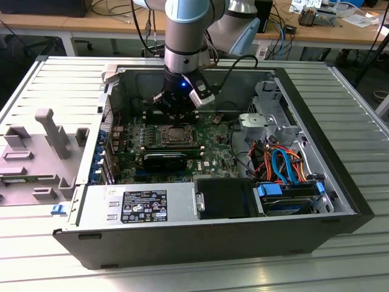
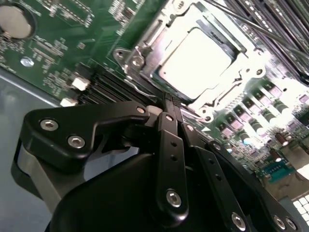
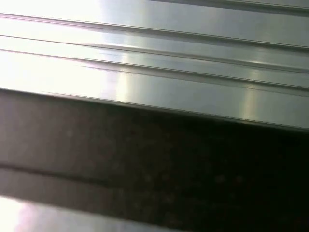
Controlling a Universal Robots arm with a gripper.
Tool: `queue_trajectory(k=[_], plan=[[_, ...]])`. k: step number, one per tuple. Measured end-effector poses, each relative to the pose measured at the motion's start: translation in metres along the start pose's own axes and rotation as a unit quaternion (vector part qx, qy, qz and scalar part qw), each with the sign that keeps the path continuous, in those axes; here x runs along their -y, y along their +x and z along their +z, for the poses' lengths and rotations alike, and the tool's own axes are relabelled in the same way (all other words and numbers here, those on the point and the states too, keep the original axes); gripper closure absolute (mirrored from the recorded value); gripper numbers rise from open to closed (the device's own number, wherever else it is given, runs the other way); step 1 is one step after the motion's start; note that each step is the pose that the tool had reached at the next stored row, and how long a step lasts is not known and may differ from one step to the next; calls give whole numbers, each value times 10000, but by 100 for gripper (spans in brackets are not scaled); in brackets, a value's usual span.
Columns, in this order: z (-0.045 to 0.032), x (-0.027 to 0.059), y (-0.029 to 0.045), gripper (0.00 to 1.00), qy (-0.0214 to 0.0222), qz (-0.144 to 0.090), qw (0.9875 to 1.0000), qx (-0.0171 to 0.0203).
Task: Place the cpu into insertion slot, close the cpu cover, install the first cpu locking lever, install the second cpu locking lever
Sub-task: 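Install the first cpu locking lever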
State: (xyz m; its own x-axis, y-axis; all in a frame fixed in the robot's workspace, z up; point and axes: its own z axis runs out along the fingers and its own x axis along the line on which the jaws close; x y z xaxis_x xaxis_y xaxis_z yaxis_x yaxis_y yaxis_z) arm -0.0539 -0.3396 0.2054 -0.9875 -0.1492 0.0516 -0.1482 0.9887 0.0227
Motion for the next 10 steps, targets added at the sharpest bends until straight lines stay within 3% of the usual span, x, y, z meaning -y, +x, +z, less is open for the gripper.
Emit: queue_trajectory(k=[10], plan=[[9,-38,-85,89,1,-55,10000,-1]])
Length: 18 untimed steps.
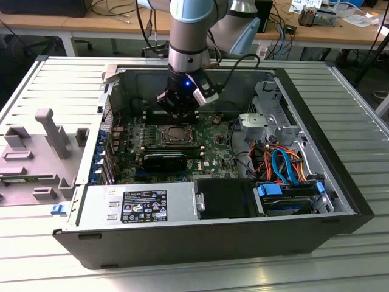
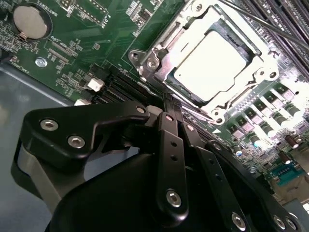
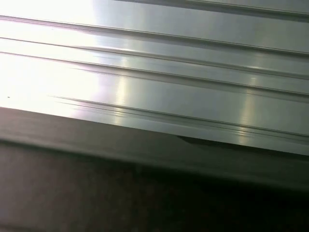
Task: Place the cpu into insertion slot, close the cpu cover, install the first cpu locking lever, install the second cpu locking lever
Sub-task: 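Install the first cpu locking lever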
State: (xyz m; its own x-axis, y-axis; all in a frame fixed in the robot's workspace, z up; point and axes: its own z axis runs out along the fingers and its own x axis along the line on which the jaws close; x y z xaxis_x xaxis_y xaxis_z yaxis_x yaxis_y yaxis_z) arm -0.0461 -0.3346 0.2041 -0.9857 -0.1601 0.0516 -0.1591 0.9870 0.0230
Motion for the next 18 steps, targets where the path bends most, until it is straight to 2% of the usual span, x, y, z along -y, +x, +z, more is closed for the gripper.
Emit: queue_trajectory(k=[5,14,18], plan=[[-2,5,-46,89,3,-23,10000,0],[-22,5,-48,89,3,-27,10000,-1],[-27,88,-34,89,3,-26,10000,0]])
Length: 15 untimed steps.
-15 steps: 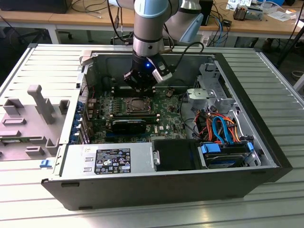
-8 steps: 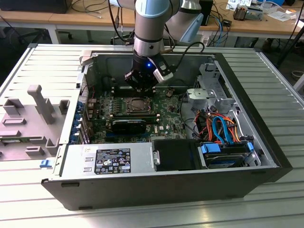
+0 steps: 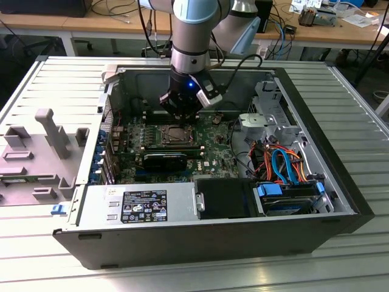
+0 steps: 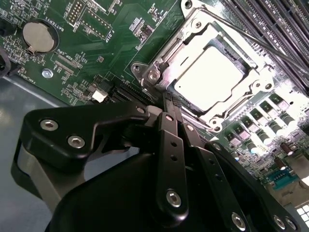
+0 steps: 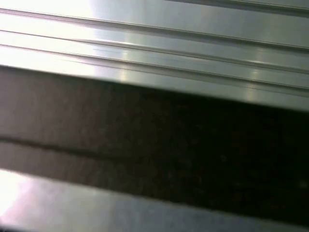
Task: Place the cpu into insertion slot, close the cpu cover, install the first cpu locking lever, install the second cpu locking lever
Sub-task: 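Install the first cpu locking lever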
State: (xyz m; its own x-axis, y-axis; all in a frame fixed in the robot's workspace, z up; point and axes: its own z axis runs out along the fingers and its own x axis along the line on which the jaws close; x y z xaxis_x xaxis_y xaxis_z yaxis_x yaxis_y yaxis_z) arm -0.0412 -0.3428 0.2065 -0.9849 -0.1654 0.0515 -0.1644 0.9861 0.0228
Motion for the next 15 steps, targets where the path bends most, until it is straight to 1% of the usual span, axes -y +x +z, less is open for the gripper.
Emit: queue_trajectory(k=[11,15], plan=[[1,15,-3,89,3,0,10000,-1],[0,20,-5,89,20,1,10000,-4]])
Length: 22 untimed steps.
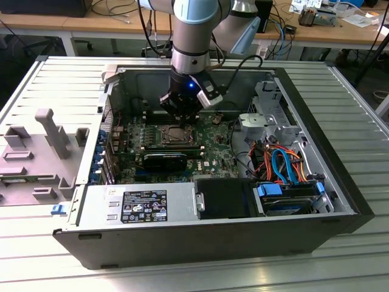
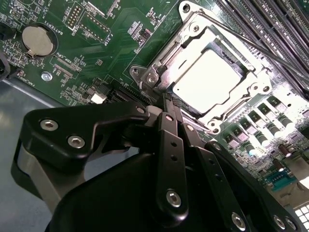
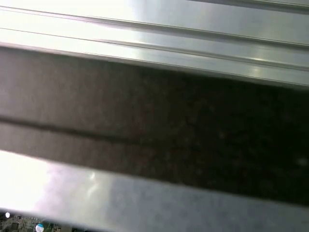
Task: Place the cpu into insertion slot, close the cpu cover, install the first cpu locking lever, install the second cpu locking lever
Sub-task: 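Install the first cpu locking lever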
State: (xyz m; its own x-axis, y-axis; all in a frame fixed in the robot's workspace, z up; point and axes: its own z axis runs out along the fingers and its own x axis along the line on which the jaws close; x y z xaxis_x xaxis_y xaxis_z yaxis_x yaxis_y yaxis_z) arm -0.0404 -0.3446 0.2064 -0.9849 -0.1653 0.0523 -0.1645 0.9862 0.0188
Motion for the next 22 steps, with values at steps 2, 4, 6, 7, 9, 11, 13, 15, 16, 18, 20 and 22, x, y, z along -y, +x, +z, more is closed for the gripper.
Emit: queue_trajectory(k=[2,4,6,7,9,11,13,15,16,18,20,22], plan=[[0,2,-2,89,13,1,10000,-2],[0,3,-5,89,24,1,10000,-4],[0,4,-8,89,35,2,10000,-6],[0,5,-9,89,39,2,10000,-6],[1,6,-14,89,57,3,10000,-9],[0,7,-19,89,92,5,10000,-14],[-1,9,-24,89,122,7,9999,-20],[0,9,-30,89,144,7,9999,-23],[-1,10,-34,89,154,8,9999,-25],[-6,10,-33,89,157,9,9999,-27],[-64,9,-31,89,155,9,9999,-26],[-133,8,-27,89,152,9,9999,-25]])
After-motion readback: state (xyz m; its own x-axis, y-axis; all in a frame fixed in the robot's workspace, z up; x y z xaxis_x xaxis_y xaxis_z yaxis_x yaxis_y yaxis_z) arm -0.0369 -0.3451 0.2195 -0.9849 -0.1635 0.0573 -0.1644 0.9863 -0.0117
